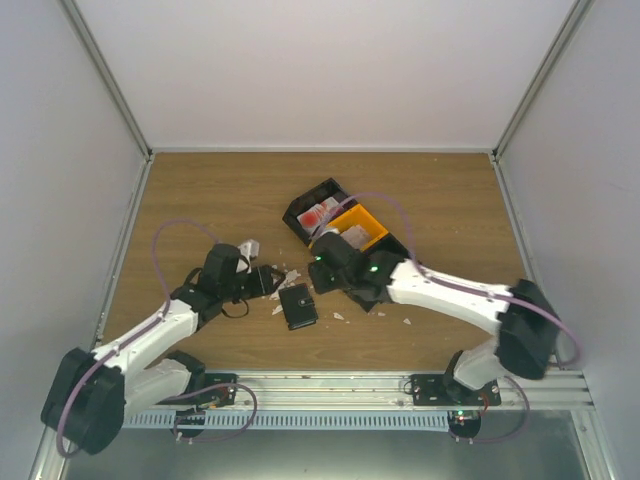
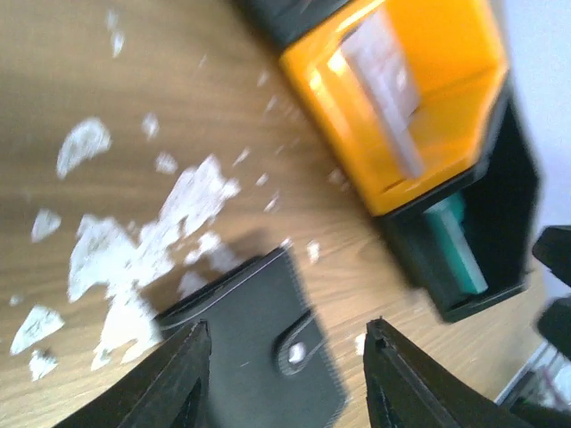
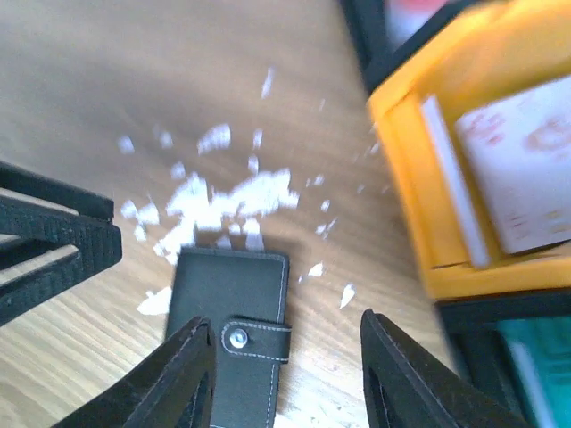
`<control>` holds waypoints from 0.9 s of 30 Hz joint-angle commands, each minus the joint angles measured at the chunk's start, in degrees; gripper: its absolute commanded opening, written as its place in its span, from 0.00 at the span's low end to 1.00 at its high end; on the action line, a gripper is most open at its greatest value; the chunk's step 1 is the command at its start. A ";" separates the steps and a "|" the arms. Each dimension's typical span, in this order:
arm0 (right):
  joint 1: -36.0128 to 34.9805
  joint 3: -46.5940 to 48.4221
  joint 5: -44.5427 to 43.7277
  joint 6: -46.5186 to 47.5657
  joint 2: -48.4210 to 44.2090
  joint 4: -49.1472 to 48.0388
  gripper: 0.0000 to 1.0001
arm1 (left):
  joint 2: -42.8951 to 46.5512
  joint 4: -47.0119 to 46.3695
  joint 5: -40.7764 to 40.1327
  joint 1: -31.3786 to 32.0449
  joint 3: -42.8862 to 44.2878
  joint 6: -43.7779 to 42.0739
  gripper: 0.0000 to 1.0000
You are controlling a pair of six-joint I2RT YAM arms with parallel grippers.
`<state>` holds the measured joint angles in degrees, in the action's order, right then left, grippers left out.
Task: Put the credit cards into the card holder
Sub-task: Close the card holder at the center of the board, then reset both arms
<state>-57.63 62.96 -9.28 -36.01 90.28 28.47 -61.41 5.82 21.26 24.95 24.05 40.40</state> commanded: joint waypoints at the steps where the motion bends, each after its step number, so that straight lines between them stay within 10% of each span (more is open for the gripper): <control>1: 0.58 -2.92 -12.52 -2.30 -11.73 0.70 0.48 | 6.86 5.94 -5.46 0.27 5.47 -1.68 0.53; 4: 0.58 -5.74 -20.02 -2.87 -20.18 3.98 0.57 | 12.50 8.76 -6.77 0.27 8.27 -2.90 0.62; 8: 0.59 -8.56 -27.71 -2.00 -32.37 7.55 0.72 | 20.81 12.42 -9.26 0.28 11.83 -5.77 0.98; 14: 0.66 -8.70 -34.06 -1.88 -47.90 14.38 0.98 | 30.51 18.70 -15.25 0.30 19.24 -9.23 0.99; 27: 0.60 -2.02 -41.83 -2.69 -63.92 24.35 1.00 | 39.01 27.98 -26.27 0.27 29.71 -20.36 0.99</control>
<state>-57.19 58.46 -46.26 -37.34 28.18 48.95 -22.81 30.11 -0.25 25.04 51.59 24.80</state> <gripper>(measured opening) 0.995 0.990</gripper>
